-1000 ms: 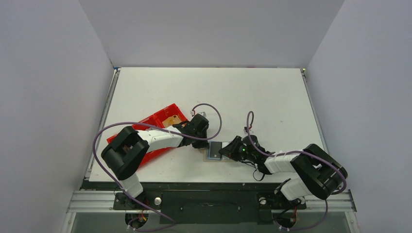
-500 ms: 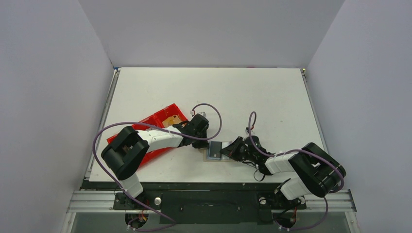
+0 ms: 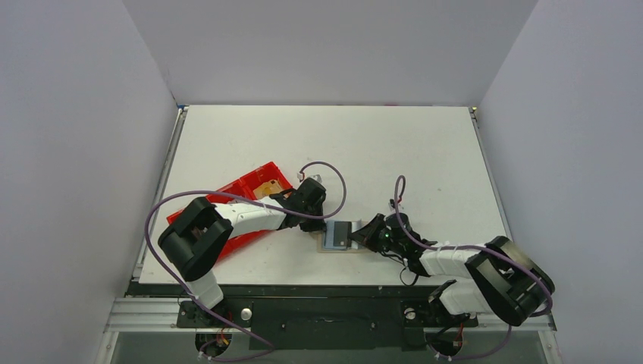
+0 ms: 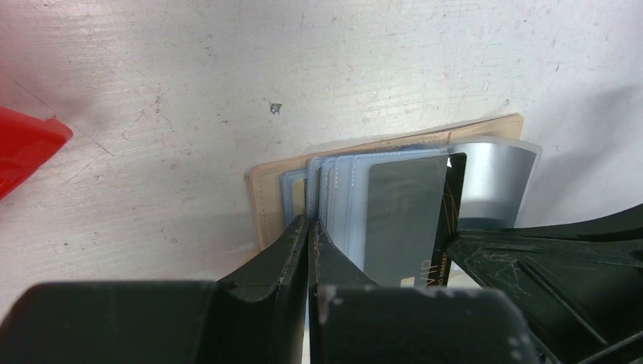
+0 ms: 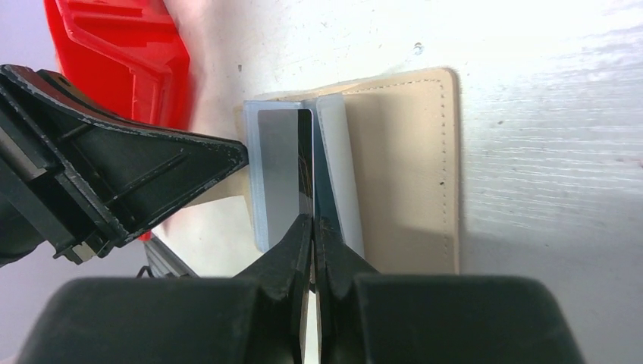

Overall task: Take the credit cards out of the card holder
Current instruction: Remove the credit card from the card holder.

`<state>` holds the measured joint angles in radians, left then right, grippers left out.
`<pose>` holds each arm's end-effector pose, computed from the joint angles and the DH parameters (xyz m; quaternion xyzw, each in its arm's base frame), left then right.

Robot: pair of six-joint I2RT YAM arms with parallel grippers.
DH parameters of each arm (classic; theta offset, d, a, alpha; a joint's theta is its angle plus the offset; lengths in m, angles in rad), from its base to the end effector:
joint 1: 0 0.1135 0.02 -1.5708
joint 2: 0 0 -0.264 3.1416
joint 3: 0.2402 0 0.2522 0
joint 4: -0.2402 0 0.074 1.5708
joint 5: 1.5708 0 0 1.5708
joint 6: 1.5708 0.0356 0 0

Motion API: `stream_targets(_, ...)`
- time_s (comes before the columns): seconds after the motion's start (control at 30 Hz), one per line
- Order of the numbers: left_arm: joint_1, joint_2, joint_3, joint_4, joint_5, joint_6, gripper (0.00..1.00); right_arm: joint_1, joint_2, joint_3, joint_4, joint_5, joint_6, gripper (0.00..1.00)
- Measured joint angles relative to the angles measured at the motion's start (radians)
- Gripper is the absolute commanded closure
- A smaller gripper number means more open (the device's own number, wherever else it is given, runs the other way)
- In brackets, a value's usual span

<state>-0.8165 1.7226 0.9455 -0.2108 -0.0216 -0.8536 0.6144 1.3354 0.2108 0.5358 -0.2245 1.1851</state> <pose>0.2313 -0.2450 0.1540 -0.0209 0.9576 -0.2061 0.2005 0.1659 0.1268 0.1148 0.1960 0.8557 0.4284 0.2140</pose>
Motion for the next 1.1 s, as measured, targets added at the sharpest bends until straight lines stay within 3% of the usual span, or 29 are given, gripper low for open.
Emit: stream_targets(1.1,0.000,0.018,0.053,-0.071,0.000,0.048,1.00,-0.088,-0.279,-0.011,-0.334,0.026,-0.150,1.00)
